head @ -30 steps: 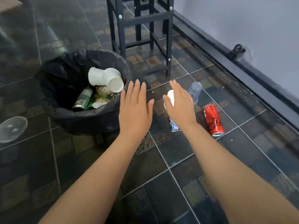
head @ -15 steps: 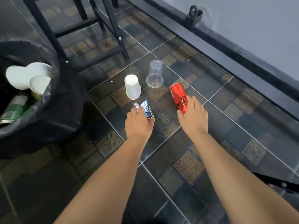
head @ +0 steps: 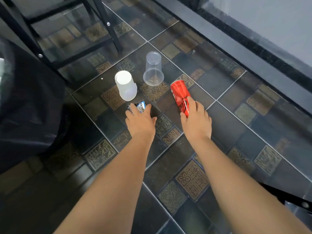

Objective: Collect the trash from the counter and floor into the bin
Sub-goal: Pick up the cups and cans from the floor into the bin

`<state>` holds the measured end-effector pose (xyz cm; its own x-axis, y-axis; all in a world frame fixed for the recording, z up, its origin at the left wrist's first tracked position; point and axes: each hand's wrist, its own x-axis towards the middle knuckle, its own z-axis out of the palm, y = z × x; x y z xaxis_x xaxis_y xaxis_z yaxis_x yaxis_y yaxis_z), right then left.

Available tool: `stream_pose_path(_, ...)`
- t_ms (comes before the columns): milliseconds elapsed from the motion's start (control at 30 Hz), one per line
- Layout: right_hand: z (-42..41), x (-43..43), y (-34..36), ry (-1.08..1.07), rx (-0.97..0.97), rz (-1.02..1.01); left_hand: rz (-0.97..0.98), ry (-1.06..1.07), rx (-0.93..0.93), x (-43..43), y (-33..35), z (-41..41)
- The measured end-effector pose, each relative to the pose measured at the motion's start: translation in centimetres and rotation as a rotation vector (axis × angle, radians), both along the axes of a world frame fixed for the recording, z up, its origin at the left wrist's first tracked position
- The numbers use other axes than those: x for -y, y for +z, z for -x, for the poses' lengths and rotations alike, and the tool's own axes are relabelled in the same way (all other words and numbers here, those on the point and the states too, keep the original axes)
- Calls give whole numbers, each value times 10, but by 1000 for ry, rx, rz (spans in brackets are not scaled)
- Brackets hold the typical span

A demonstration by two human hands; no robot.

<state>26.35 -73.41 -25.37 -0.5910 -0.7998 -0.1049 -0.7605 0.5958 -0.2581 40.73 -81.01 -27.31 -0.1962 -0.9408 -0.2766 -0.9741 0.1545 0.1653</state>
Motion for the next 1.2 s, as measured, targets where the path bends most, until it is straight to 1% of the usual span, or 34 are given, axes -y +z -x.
stream_pose_path(167,-5,-2,-3,9,14,34,21,5,-83,0,-1,-1)
stream_pose_path(467,-14,-14,3,36,38,74,34,57,-330,-7,10,-22)
stream_pose_path(633,-23,-18,18,76,31,152,97,48,-440,-13,29,-37)
stream_pose_path(867,-53,0,68,97,40,349,255,65,-592,-11,92,-63)
stream_pose_path(933,-66,10,82,101,68,429,299,81,-640,-10,114,-74)
stream_pose_path(1100,-111,39,120,140,132,601,481,89,-712,-1,162,-115)
stream_pose_path(1200,-146,58,144,173,187,704,578,123,-732,5,189,-143)
